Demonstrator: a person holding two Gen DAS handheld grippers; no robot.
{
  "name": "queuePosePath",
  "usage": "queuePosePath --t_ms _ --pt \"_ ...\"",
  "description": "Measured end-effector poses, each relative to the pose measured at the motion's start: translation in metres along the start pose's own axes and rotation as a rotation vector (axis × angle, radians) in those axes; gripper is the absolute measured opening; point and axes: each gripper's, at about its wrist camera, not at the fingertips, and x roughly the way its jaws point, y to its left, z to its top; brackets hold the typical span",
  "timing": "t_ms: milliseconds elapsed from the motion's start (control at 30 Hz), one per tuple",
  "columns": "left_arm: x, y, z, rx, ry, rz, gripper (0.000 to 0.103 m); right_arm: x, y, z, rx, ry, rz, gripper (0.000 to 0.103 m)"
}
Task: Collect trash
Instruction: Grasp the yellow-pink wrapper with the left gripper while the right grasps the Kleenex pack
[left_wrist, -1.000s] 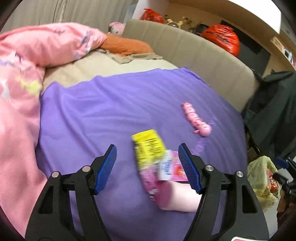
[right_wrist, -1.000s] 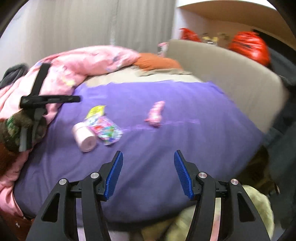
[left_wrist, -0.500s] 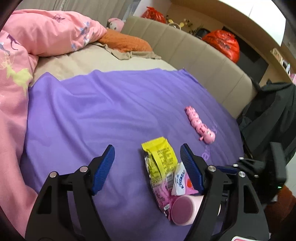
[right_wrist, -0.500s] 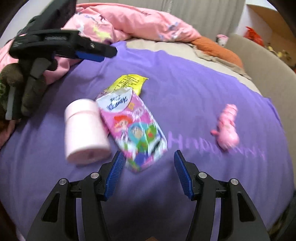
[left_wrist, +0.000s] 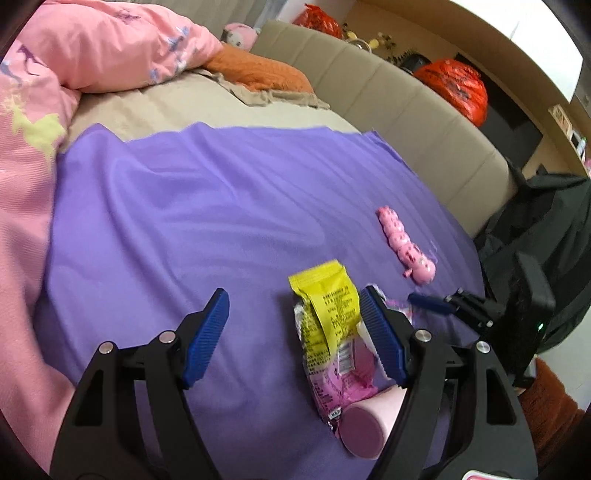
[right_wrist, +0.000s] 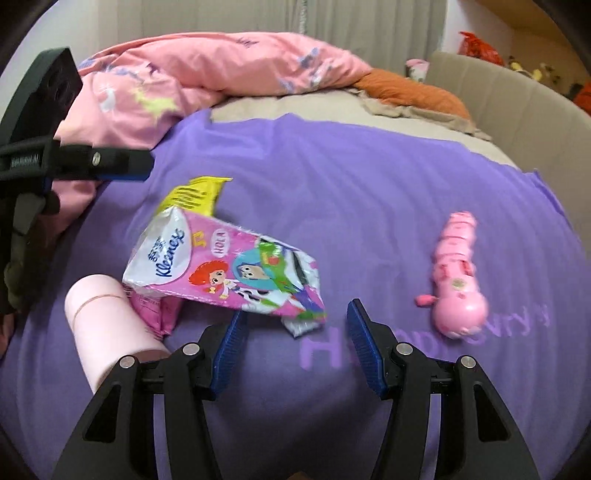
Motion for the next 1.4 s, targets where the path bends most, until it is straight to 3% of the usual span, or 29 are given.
queuePosePath --t_ms 133,300,433,633,800,967,1067,1100,1200,1400 --pt "0.023 -0.011 -0.004 0.013 0.064 -0.037 0.067 -0.007 -0.006 -0.008 0.032 -0.005 -0.038 0.054" --pt "0.044 -0.019 -0.011 0.013 0.155 -0.050 0.038 -0.023 -0.015 -0.016 0.139 -0.041 -0.027 0.054" --pt "0.038 -0.015 -0.010 -0.002 0.124 -0.045 0.023 -0.038 -0.014 -0.016 0.205 -0.079 -0.026 0.054" --pt "0.016 -0.017 -0.003 0.029 0.018 0.045 0.021 -0.043 -0.005 -0.010 0.343 -0.104 -0.038 0.054" --pt "-0.002 -0.023 0.002 0.096 -0.093 0.168 0.021 -0.024 -0.003 -0.005 0.458 -0.080 -0.055 0.054" --pt "-0.003 -0.021 0.005 0.091 -0.101 0.187 0.021 0.003 -0.001 -0.002 0.503 -0.004 -0.005 0.050" --pt "-0.001 -0.020 0.004 0.090 -0.090 0.188 0.021 0.015 0.001 0.005 0.451 0.008 -0.002 0.032" --pt "-0.001 -0.020 0.004 0.090 -0.090 0.187 0.021 0.017 0.001 0.006 0.445 0.008 0.026 0.021" --pt "-0.002 -0.020 0.004 0.094 -0.091 0.183 0.021 0.010 0.004 0.010 0.424 -0.011 0.089 0.008" --pt "-0.009 -0.032 0.000 0.122 -0.102 0.179 0.021 -0.043 0.015 0.010 0.315 -0.067 0.061 0.004"
